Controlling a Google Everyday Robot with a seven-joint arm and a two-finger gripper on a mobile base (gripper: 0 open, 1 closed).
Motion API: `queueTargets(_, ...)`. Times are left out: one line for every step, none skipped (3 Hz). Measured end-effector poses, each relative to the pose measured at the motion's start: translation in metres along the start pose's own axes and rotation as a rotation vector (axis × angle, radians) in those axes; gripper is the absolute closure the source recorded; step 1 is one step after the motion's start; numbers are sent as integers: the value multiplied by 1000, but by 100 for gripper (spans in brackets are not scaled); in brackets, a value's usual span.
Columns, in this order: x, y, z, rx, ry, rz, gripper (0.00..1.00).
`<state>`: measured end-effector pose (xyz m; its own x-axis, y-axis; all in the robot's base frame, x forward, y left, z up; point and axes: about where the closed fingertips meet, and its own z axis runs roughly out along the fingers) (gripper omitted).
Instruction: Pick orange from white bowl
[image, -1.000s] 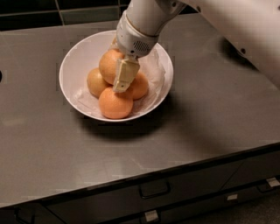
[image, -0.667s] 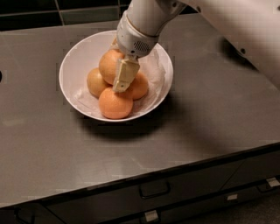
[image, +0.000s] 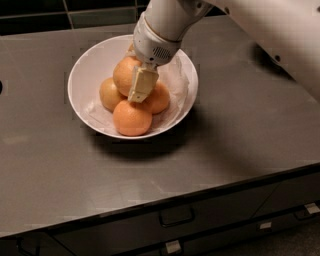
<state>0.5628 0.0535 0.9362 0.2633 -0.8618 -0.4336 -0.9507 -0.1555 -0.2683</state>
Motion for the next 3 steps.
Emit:
queueTargets(-3,1,-8,18,-9,-4,100)
queueTargets(-12,5,-29,64,-17,-17,100)
queueTargets(-21,11,-60,145,-6,-27,100)
